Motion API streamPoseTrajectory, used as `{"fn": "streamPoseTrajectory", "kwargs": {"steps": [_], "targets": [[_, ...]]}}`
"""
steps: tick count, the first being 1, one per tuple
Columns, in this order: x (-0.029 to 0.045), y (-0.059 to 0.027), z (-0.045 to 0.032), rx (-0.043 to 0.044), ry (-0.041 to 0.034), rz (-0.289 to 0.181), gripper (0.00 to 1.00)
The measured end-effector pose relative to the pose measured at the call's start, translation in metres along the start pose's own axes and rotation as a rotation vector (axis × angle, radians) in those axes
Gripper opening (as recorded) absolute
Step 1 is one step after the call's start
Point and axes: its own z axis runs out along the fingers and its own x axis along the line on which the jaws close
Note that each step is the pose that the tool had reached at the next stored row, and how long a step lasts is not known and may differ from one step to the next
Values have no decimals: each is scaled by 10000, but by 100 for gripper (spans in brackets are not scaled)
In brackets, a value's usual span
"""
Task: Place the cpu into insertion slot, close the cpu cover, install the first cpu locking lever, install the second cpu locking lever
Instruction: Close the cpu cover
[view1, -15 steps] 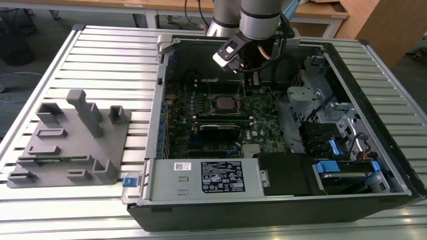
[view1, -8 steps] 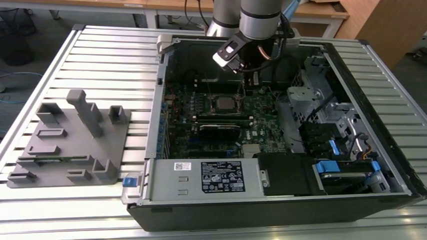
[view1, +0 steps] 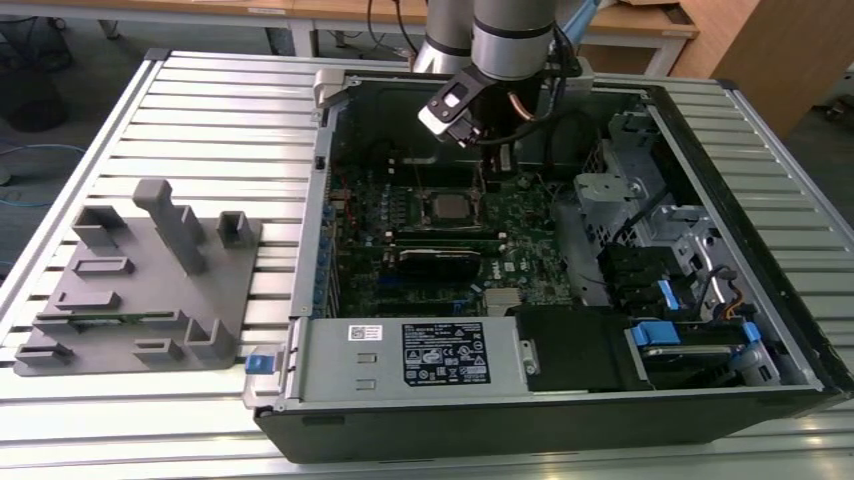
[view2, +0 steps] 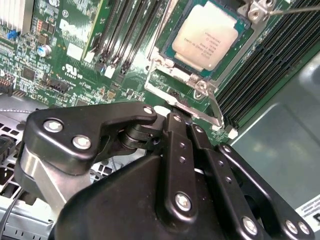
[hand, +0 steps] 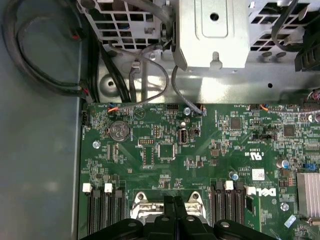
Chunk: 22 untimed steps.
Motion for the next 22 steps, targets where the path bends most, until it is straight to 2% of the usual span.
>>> {"fn": "streamPoseTrajectory", "kwargs": {"steps": [6,17,18,19,22], "targets": [[0,-59,9,0,-13,-1,10],[0,-60,10,0,-14,-1,10],[0,-60,11,14,-14,-2,10],[1,-60,15,76,-10,-3,10],[0,-61,23,314,-18,-13,10]]}}
